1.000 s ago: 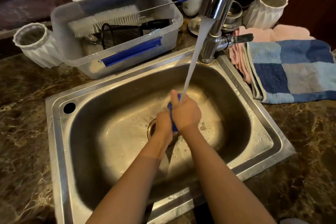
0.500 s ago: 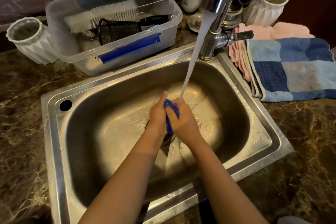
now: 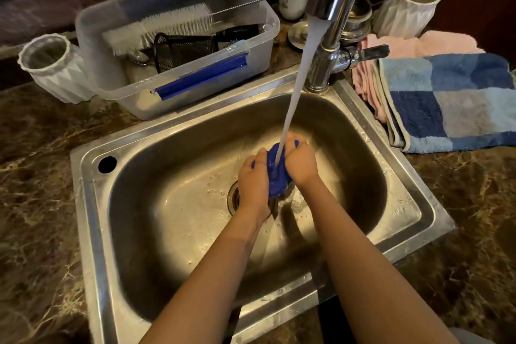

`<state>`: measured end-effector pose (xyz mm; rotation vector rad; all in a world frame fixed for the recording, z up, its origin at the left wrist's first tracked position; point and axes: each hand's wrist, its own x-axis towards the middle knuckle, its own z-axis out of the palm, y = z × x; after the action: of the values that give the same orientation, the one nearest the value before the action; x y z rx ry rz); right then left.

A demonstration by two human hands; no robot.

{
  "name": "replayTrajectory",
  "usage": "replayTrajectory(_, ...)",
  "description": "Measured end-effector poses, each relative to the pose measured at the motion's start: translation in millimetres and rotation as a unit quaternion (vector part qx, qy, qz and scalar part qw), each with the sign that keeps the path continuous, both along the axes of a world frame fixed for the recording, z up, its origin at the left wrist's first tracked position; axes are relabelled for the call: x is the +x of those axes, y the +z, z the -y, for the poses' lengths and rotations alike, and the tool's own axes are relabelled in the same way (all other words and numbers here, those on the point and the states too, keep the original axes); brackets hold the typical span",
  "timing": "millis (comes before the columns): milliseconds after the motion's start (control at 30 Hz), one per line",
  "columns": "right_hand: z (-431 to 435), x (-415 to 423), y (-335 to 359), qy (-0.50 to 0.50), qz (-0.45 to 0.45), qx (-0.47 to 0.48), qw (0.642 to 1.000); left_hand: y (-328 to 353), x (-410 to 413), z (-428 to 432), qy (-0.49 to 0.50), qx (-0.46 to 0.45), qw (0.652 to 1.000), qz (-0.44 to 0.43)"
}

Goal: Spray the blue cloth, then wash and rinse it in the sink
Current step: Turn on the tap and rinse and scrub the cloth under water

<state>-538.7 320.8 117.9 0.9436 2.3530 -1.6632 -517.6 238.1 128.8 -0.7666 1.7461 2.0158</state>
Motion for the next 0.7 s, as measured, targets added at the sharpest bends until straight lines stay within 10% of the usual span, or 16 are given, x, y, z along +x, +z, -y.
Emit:
replayTrajectory(233,4,48,33,0.299,-0.032,-0.099,0.949,-11,-27,17,0.030,0.097,0.987,0.120)
replayTrajectory(467,20,12,27,0.107,-0.089,0.144,0.980,-2,-10,1,0.011,0.166,0.979,0.115)
replayTrajectory(700,6,-8,15,-0.042,0.052,0.125,0.990,7,-7,7,-0.155,-0.073,0.985,0.008)
